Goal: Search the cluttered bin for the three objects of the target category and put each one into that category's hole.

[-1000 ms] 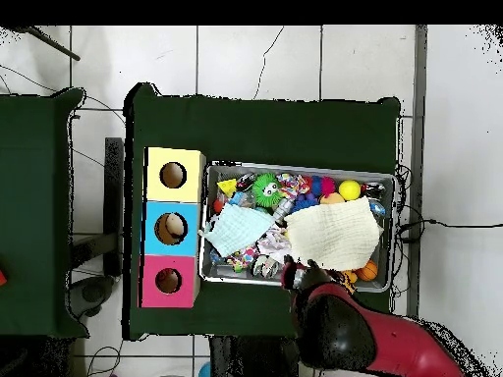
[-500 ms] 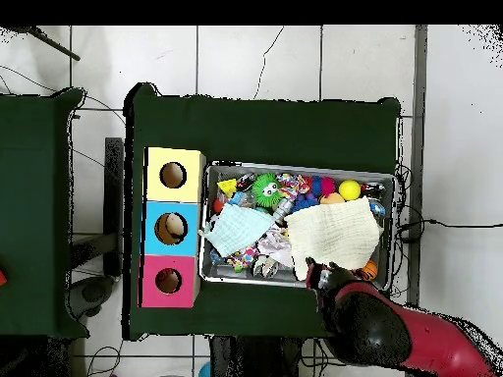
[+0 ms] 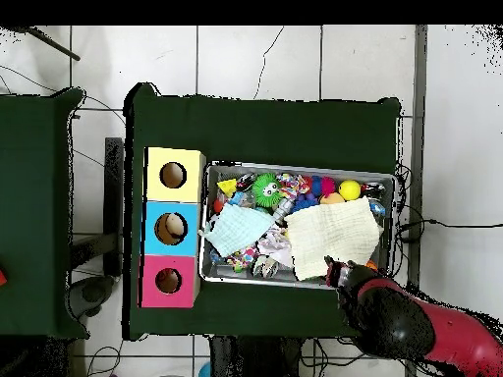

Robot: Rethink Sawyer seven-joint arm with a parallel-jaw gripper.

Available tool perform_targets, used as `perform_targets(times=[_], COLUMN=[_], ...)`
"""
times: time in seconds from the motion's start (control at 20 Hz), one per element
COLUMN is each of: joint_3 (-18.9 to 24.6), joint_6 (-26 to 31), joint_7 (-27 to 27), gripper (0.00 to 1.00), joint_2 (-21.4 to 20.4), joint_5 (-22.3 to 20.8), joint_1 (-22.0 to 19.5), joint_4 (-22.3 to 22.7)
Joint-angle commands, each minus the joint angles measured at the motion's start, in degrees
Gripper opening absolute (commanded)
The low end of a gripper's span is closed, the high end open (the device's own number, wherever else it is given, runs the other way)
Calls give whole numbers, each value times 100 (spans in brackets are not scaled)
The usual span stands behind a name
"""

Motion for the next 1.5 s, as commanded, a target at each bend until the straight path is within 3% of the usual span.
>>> perform_targets(times=[0.05,0.35,0.75,1.25,1.5], joint_3=[348,296,289,248,185], joint_6=[768,1083,1203,1520,1284], joint_7=[-993,-809,-804,-828,-807], gripper=[100,100,100,100,100], joint_2=[218,173,591,776,990], joint_5=[-462,-393,-515,-436,-619], joint_1=[-9,105,303,454,452], joint_4=[-549,-601,-1157,-1576,-1605])
